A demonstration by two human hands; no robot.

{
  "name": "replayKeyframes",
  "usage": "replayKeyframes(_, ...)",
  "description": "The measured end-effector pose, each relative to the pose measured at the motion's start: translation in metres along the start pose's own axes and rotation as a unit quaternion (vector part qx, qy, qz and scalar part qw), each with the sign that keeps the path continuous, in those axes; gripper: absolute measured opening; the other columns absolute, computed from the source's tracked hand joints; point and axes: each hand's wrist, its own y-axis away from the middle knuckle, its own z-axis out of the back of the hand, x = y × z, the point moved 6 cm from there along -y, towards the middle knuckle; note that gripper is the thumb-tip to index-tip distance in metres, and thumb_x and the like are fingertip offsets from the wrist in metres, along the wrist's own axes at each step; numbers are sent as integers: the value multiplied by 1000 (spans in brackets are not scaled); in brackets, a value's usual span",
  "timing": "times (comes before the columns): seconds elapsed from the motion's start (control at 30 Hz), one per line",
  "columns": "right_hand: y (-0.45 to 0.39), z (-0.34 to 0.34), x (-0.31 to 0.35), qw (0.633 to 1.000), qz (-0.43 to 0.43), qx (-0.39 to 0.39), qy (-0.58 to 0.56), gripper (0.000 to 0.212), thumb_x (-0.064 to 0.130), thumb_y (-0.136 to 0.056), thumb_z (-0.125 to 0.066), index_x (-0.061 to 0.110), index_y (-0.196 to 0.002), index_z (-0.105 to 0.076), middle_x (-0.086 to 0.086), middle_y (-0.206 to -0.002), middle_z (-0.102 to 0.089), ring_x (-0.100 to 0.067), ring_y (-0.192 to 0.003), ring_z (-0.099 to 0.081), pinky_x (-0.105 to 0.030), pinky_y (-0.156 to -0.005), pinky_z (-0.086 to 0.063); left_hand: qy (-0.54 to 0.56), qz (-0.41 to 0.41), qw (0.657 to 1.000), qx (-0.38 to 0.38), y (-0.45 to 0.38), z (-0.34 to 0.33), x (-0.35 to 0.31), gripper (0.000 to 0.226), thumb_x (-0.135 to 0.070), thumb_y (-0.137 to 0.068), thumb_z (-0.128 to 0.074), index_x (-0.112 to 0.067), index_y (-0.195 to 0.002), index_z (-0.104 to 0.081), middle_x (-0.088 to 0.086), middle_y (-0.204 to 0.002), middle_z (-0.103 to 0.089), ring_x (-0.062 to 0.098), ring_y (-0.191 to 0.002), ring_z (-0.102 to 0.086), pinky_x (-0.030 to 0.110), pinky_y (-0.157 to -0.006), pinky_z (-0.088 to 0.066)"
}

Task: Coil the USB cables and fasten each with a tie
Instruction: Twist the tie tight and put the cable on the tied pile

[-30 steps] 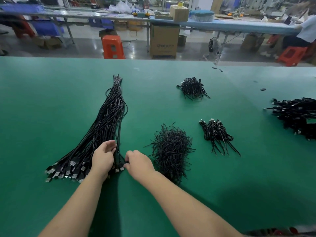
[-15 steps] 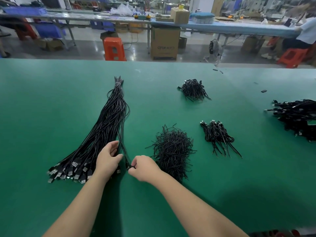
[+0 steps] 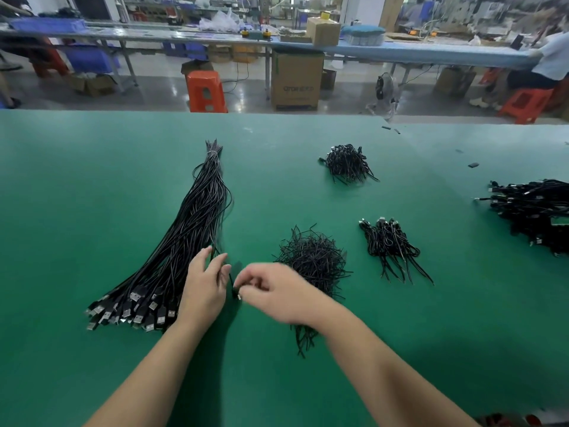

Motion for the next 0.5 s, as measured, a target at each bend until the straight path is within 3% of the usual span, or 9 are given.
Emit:
replayKeyframes(0.13, -7, 51, 0, 983, 7, -119, -140, 21, 24, -106, -41, 20, -99, -59, 0, -90, -66, -8, -73, -65, -25, -69, -56, -54, -72, 996, -23, -6, 10, -17, 24, -18, -102, -51, -6, -116, -67, 12, -140, -58, 28, -140, -42, 46, -120, -24)
replayKeyframes(0.2, -10, 70, -4, 960, 6, -187, -207, 25, 25, -108, -37, 15, -98, -58, -4, -95, -68, -11, -73, -68, -27, -66, -57, -67, -92, 994, -1, -8, 9, -28, 32, -27, -105, -40, -10, -111, -66, 7, -118, -70, 25, -121, -59, 48, -119, -27)
replayKeyframes(0.23, -11, 76, -6, 946, 4, -212, -243, 27, 26, -109, -37, 14, -97, -58, -5, -94, -70, -13, -70, -69, -27, -61, -56, -57, -90, 994, 11, -8, 8, -34, 36, -31, -106, -35, -12, -105, -65, 2, -102, -71, 22, -105, -64, 48, -114, -34)
replayKeyframes(0.3, -12, 86, -9, 925, 0, -248, -289, 28, 29, -109, -40, 11, -97, -58, -4, -90, -75, -16, -61, -67, -24, -48, -50, 8, -54, 998, 39, -5, 7, -41, 38, -37, -106, -33, -16, -93, -63, -5, -81, -65, 14, -80, -61, 44, -89, -48)
replayKeyframes(0.37, -12, 93, -11, 909, -1, -268, -320, 32, 32, -108, -43, 8, -96, -59, -4, -88, -77, -15, -52, -62, -22, -40, -42, 87, -1, 993, 76, 1, 3, -46, 34, -39, -106, -38, -24, -90, -65, -10, -66, -62, 4, -65, -57, 33, -65, -45)
replayKeyframes(0.43, -12, 99, -11, 894, 1, -278, -350, 35, 34, -107, -45, 5, -93, -60, -6, -85, -77, -15, -48, -60, -21, -38, -40, 115, 10, 986, 122, 11, -1, -58, 36, -43, -105, -39, -30, -88, -67, -13, -55, -56, 3, -51, -50, 27, -55, -38)
replayKeyframes(0.5, -12, 103, -11, 880, -5, -290, -377, 36, 34, -107, -44, 5, -92, -59, -5, -80, -76, -14, -46, -59, -22, -38, -41, 168, 49, 962, 210, 19, -7, -66, 47, -49, -104, -38, -24, -83, -71, -7, -54, -50, 9, -52, -49, 26, -55, -41)
